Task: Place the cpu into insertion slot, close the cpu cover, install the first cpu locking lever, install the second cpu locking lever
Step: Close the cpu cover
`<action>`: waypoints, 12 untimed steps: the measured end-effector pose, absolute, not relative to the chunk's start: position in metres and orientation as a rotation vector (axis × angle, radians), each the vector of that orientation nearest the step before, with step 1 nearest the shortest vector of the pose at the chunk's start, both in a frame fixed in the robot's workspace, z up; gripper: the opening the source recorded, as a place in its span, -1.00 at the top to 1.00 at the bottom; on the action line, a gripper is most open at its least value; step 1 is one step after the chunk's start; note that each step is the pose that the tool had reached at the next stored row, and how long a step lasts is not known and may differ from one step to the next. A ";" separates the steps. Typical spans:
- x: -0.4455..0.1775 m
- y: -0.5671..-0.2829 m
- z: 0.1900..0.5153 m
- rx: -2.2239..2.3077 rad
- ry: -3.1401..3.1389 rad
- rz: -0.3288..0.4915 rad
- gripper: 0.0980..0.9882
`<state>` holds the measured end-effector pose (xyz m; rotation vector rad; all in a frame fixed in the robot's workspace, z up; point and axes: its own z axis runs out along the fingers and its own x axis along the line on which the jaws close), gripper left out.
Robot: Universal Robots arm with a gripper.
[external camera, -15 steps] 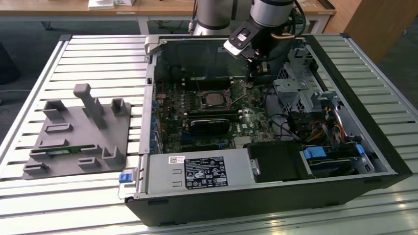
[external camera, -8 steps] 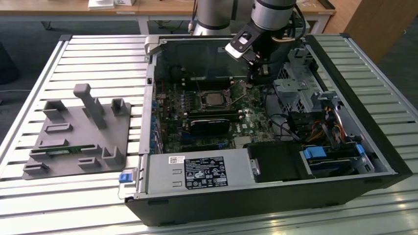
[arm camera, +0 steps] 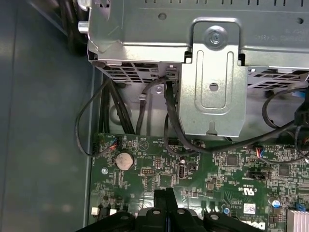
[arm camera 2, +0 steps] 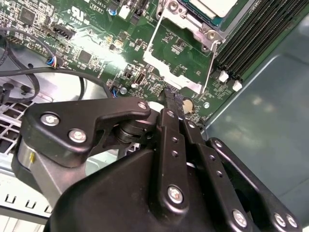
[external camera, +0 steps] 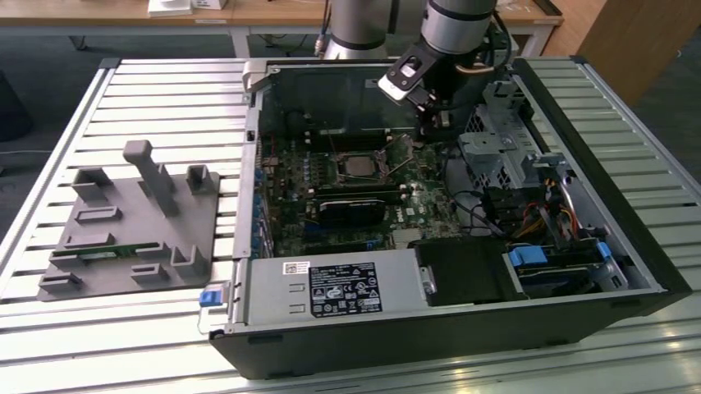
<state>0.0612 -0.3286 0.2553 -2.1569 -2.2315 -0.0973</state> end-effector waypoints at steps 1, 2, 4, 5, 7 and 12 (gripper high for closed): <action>0.062 -0.328 0.254 -2.157 -2.232 -0.097 0.98; 0.062 -0.328 0.254 -2.157 -2.232 -0.097 0.98; 0.063 -0.328 0.252 -2.157 -2.232 -0.097 0.98; 0.064 -0.328 0.251 -2.157 -2.232 -0.096 0.98; 0.064 -0.328 0.249 -2.158 -2.232 -0.096 0.98; 0.064 -0.327 0.243 -2.158 -2.233 -0.094 0.98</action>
